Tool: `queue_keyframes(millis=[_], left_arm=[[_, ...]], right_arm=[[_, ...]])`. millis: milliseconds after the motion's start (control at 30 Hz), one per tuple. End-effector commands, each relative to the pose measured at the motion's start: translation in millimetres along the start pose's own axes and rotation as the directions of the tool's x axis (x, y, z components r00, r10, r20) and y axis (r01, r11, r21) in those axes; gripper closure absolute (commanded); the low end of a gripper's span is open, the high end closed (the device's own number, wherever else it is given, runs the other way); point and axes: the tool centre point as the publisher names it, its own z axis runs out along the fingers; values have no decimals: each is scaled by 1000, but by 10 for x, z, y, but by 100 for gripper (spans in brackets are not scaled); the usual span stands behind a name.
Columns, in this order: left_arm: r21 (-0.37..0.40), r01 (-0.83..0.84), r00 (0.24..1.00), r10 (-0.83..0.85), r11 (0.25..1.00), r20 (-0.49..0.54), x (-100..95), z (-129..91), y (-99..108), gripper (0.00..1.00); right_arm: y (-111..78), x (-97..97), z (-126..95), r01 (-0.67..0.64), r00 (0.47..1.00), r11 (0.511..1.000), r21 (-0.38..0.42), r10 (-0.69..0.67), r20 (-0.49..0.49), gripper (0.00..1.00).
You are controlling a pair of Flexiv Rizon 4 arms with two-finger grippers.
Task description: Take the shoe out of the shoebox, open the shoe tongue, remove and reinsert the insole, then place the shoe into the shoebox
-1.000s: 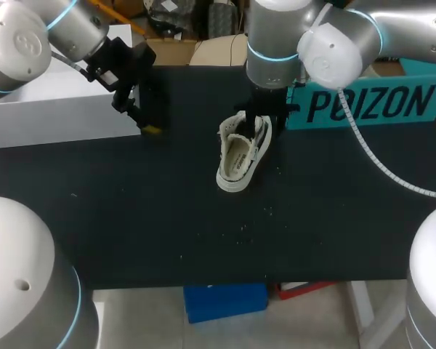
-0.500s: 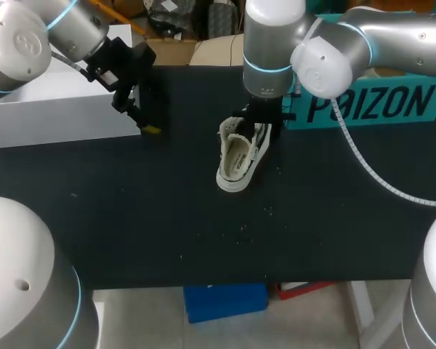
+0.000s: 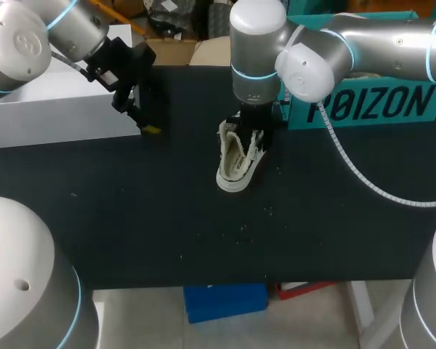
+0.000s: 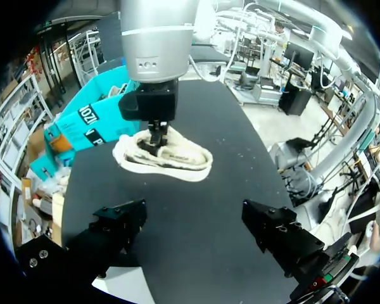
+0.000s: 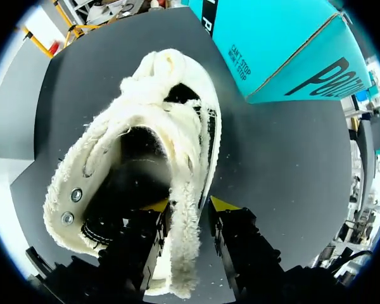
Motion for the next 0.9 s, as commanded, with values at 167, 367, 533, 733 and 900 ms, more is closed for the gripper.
queue_keyframes(millis=[167, 367, 533, 733, 900], left_arm=[[-3, 0, 1000, 0, 1000, 1, 4, 1, 1, 0], [-3, 0, 1000, 0, 1000, 1, 4, 1, 1, 0], [-3, 0, 1000, 0, 1000, 1, 4, 1, 1, 0], [-3, 0, 1000, 0, 1000, 1, 4, 1, 1, 0], [-3, 0, 1000, 0, 1000, 1, 4, 1, 1, 0]], right_arm=[[-8, 30, 18, -33, 999, 999, -26, 34, 37, 76], [-53, -21, -25, -59, 996, 998, -30, 61, 64, 100], [-97, -11, -40, -80, 995, 996, -36, 82, 56, 100], [-102, 15, -265, -43, 997, 998, -40, 41, -70, 100], [-116, -196, -689, 92, 991, 994, -55, -97, -89, 100]])
